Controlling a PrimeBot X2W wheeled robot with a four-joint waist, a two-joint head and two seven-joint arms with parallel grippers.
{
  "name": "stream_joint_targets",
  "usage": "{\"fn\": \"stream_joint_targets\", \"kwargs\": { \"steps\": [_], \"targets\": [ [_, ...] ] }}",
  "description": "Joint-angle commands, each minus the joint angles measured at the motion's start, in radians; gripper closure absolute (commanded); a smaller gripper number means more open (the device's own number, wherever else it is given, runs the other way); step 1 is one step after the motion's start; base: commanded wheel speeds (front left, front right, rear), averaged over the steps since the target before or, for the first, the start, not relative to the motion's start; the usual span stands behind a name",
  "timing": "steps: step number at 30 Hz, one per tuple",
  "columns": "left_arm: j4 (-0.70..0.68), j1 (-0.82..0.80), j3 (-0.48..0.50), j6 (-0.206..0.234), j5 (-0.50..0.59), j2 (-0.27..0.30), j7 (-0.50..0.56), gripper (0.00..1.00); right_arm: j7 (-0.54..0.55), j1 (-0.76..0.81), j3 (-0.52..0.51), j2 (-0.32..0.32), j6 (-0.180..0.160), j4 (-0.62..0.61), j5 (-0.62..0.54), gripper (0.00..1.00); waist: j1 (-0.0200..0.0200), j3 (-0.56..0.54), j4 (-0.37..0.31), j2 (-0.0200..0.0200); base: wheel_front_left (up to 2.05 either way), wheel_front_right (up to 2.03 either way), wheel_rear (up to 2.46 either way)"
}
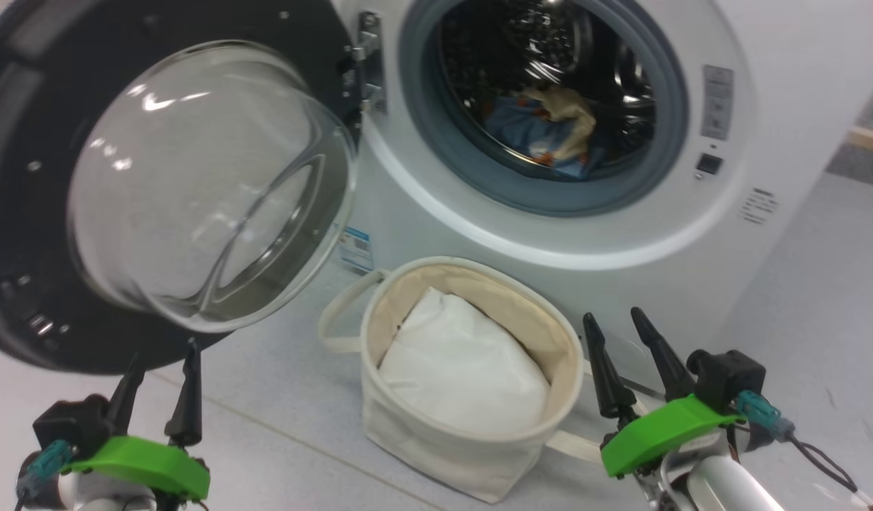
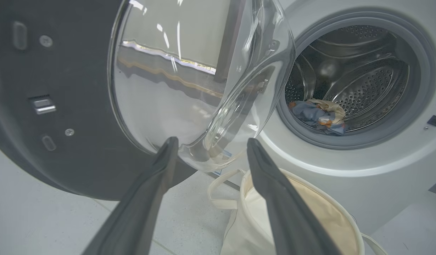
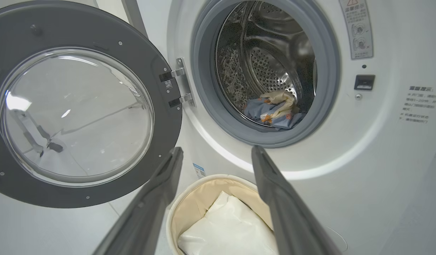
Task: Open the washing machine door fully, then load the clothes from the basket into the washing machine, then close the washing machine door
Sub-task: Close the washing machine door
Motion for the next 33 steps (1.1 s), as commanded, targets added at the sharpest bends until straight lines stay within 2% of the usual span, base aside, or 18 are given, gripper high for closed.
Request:
{"fn": "stream_joint_targets", "kwargs": {
  "steps": [1, 9, 23, 33],
  "targets": [
    [-0.026, -0.020, 0.043, -0.006, 0.011, 0.019, -0.012, 0.00, -0.012, -0.009, 0.021, 0.004, 0.000, -0.024, 0.008, 0.00, 0.0000, -0.018, 0.054, 0.0000, 0.00, 0.00, 0.00],
    [-0.050, -0.001, 0.074, -0.005, 0.024, 0.024, -0.012, 0.00, -0.012, -0.020, 0.047, 0.003, 0.000, -0.020, 0.014, 0.00, 0.0000, -0.012, 0.138, 0.0000, 0.00, 0.00, 0.00],
    [-0.124, 0.052, 0.163, -0.002, 0.028, 0.011, -0.012, 0.00, -0.012, -0.122, 0.142, -0.003, 0.000, 0.017, 0.043, 0.00, 0.0000, 0.036, 0.178, 0.0000, 0.00, 0.00, 0.00],
    [-0.140, 0.061, 0.186, -0.003, 0.040, -0.001, -0.012, 0.00, -0.012, -0.128, 0.146, 0.001, 0.000, 0.027, 0.055, 0.00, 0.0000, 0.032, 0.177, 0.0000, 0.00, 0.00, 0.00]
  ]
}}
